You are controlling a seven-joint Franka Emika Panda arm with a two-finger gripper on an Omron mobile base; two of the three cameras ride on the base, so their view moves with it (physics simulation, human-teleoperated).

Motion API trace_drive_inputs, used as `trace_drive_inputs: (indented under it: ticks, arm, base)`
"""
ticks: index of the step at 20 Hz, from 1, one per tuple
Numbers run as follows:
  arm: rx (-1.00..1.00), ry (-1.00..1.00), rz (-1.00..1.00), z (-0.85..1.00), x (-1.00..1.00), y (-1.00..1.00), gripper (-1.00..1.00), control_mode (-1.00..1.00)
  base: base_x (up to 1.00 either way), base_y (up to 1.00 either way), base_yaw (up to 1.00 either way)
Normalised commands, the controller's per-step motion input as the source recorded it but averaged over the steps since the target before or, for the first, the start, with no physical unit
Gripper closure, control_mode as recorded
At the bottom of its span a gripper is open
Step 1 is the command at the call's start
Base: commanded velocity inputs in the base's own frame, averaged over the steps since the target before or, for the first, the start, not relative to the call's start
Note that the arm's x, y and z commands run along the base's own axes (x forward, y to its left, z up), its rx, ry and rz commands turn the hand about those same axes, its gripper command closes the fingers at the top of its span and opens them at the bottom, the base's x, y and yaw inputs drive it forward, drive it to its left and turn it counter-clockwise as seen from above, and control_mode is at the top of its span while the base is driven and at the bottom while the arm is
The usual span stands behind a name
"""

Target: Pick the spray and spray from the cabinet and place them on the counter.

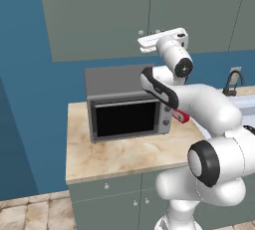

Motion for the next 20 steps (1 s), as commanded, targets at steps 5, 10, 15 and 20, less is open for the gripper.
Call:
trace_drive_inputs:
  ticks: [5, 10, 15, 20]
  arm:
    - [0.00, 0.06, 0.00, 0.20, -0.16, -0.01, 1.00, -1.00]
    - [0.00, 0.01, 0.00, 0.18, -0.24, -0.06, 1.00, -1.00]
    - [0.01, 0.00, 0.00, 0.22, -0.38, -0.17, 1.00, -1.00]
    - [0.04, -0.01, 0.00, 0.25, -0.46, -0.25, 1.00, -1.00]
  base:
    - [0.00, 0.00, 0.00]
    - [0.00, 0.00, 0.00]
    - [0.00, 0.00, 0.00]
    - [0.00, 0.00, 0.00]
